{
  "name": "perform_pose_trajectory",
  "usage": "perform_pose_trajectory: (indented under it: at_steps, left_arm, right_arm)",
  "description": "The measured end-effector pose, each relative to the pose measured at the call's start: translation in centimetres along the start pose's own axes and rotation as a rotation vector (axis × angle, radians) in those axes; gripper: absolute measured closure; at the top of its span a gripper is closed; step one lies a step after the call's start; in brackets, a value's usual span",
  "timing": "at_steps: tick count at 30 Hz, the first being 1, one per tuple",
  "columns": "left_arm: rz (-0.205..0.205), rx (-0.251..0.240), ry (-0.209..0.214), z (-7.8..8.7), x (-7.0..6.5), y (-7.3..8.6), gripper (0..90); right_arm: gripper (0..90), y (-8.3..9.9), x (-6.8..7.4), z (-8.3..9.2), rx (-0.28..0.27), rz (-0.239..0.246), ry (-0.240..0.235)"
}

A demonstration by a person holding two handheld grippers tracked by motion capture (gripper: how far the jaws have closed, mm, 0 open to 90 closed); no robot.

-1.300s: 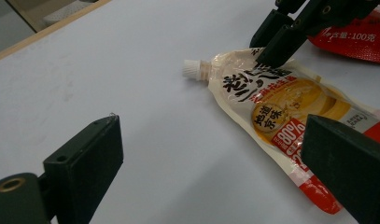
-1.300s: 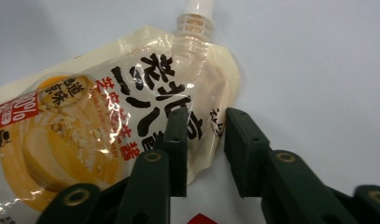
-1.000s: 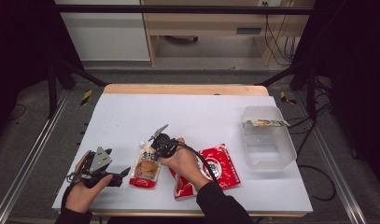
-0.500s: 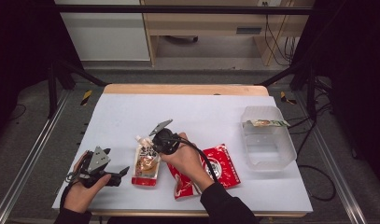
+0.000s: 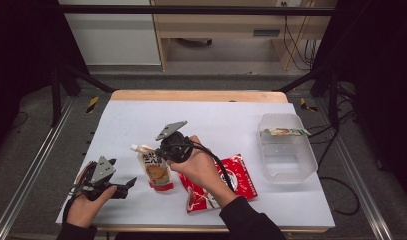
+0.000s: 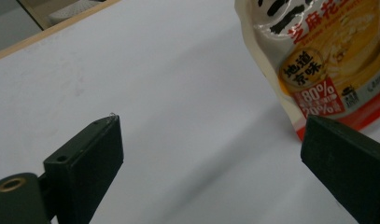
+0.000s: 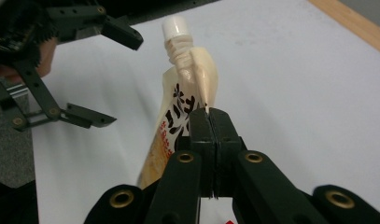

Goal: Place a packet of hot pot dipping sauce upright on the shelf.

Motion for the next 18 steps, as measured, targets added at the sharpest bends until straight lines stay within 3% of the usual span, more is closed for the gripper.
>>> perform_pose_trajectory:
  at_steps: [6,13,18]
  left_arm:
    - [0.0,-0.001,0.001,0.0,0.0,0.0,5.5]
    - [0.011,-0.012,0.019,-0.1,-0.3,-0.2,5.7]
    - [0.025,-0.035,0.054,0.0,-0.7,-0.7,6.3]
  right_arm:
    - [90.0,-1.2,0.2,1.3,-0.032,0.015,-0.005]
    - [90.0,-2.5,-1.6,4.1,-0.08,-0.014,-0.008]
    - [90.0,-1.9,-2.8,6.7,-0.073,-0.007,0.009]
Point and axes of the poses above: each handheld gripper's, and its own axes: z roughly backward along the jaws, y roughly out of its underside, x roughly to its left, the point moved 8 cm from there along -z, roughly forward along the jaws, and after that the axes turned 15 degrees about -z, right-handed, at the moved point
